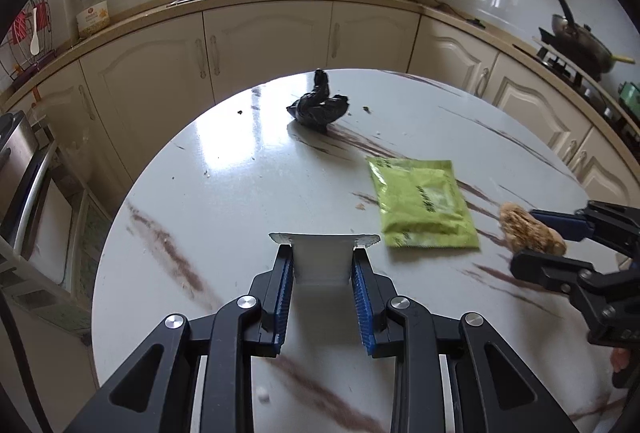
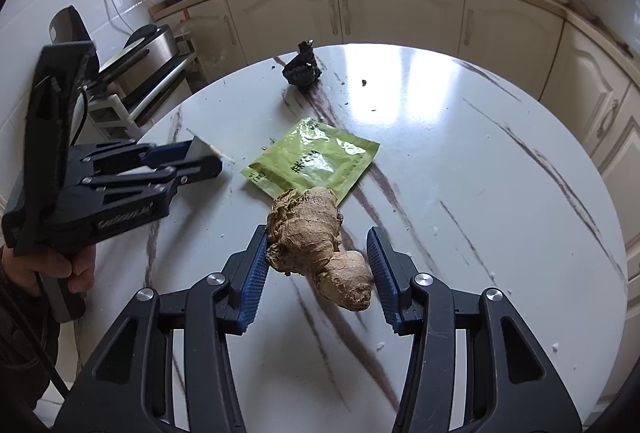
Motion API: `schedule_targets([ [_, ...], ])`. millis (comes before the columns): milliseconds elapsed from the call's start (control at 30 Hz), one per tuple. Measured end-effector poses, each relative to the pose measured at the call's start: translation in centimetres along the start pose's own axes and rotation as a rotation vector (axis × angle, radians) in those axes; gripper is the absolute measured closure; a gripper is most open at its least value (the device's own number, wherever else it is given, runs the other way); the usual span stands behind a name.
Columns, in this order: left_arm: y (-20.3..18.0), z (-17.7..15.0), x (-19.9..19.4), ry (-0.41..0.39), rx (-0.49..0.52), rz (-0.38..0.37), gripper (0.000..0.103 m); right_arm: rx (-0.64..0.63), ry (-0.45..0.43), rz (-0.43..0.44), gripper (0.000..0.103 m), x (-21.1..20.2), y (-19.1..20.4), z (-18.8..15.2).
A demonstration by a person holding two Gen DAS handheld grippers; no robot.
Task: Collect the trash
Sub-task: 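Carry ginger and white block to the blue bin and open both tools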
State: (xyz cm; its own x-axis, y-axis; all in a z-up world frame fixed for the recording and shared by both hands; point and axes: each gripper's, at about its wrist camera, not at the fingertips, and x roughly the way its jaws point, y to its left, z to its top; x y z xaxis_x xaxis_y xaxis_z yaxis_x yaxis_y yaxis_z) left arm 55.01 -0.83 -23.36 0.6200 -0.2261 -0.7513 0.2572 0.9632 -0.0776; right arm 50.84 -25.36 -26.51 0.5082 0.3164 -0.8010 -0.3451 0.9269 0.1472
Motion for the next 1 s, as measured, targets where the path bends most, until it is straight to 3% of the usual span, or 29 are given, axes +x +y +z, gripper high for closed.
schedule_targets([
  [300,0.1,-3.6,-8.6,-0.088,-0.006,-0.054,0.078,-0.022,-0.015,0.008,0.057,-2.2,4.9,-0.1],
  [533,4.7,-9.7,-17.3,-0.171,-0.073,-0.058,0.078,-0.093,-0.035,0.066,0.057,-3.4,13.6,-0.2],
  [800,14.0,-19.8,-25.7,-0.186,-0.192,0.042,0.078,-0.162,-0.039,0.245,0.057,-1.4,26.3,-0.7],
  [1000,20.9,-27.8,-28.2,-0.110,-0.296,0.159,0.078,-0.214,0.011,0.328,0.057,2.9,34.2,-1.5],
])
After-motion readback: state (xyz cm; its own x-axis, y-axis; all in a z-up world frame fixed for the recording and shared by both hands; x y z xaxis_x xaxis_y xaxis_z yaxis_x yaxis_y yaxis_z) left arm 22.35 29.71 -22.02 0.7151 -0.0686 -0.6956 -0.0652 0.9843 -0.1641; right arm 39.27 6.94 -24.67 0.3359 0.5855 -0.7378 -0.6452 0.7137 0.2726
